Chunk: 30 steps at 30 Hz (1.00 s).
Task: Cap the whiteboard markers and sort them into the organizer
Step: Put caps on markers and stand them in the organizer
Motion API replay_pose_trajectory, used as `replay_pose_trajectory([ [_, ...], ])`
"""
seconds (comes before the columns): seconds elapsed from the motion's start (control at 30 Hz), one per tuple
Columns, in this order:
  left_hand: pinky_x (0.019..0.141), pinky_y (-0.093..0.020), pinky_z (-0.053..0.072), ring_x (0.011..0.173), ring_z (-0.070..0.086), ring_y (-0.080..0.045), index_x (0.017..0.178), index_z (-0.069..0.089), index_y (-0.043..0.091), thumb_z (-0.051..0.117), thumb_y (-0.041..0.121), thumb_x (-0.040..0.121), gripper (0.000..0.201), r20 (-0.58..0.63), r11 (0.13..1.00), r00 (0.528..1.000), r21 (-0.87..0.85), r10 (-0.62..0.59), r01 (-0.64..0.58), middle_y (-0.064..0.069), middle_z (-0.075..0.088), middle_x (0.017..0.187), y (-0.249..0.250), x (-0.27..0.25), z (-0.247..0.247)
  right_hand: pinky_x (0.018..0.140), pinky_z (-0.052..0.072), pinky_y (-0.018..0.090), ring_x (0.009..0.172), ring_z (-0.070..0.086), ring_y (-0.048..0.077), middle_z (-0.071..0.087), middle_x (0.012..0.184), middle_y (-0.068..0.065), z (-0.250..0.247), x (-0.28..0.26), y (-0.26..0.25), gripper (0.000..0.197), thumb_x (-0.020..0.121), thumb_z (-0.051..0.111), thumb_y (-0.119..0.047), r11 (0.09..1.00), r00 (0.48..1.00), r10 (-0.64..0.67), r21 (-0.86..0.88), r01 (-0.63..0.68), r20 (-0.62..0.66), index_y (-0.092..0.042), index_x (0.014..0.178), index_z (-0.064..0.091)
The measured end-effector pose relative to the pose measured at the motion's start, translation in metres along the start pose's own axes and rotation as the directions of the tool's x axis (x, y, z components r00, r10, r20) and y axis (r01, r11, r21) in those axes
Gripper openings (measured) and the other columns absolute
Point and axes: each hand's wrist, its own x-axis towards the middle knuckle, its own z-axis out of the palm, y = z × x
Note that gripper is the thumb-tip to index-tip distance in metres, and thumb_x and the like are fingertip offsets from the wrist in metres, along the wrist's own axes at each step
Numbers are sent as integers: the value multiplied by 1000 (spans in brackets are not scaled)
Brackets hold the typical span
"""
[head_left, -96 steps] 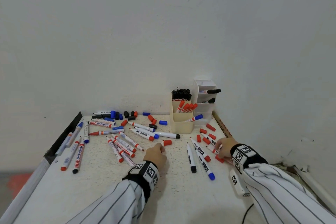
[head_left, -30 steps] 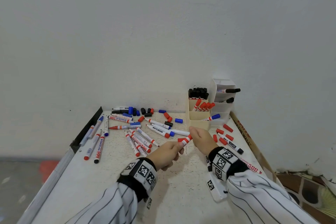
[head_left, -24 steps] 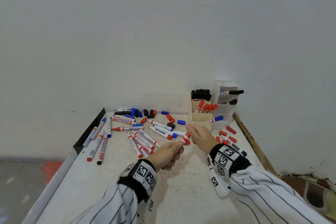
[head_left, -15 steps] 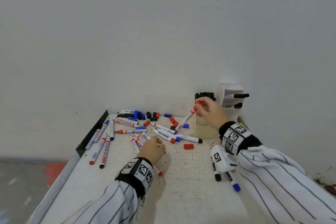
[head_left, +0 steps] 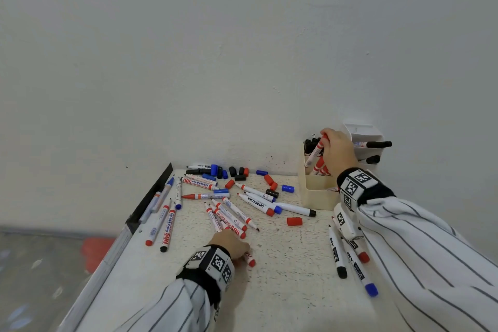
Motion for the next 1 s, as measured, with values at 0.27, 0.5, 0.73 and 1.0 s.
replay_pose_trajectory([
  [0.27, 84, -30, 55, 73, 63, -20, 73, 53, 11, 48, 35, 89, 30, 69, 956, 997, -289, -23, 42, -2, 64, 74, 5, -8, -3, 95, 38, 31, 108, 50, 28, 52, 119, 18, 8, 1, 8, 30, 94, 44, -7, 996, 993, 77, -60, -72, 84, -1, 122, 51],
  [0.5, 46, -19, 46, 49, 55, -12, 89, 56, 6, 47, 30, 92, 26, 122, 898, 992, -435, -15, 67, -3, 62, 69, 7, -22, -9, 86, 34, 36, 97, 52, 24, 64, 91, -1, 24, -8, 22, 14, 93, 46, -24, 938, 995, 78, -342, -55, 55, -32, 92, 56],
  [0.73, 32, -12, 34, 40, 50, -7, 105, 54, 6, 46, 32, 94, 30, 70, 889, 997, -455, -25, 54, 1, 59, 61, 5, -30, -10, 106, 22, 44, 130, 25, 27, 29, 146, -4, 24, -18, 14, 42, 92, 46, -23, 880, 946, 147, -476, 9, 290, -31, 133, 44],
  [1.0, 57, -21, 54, 50, 56, -12, 99, 54, 5, 61, 25, 88, 24, -96, 916, 995, -400, -21, -19, -5, 58, 72, 7, -33, -6, 72, 47, 30, 75, 58, 23, 60, 80, 7, -7, -31, 30, 16, 88, 47, -1, 986, 988, 144, 70, -149, 62, -6, 82, 61],
])
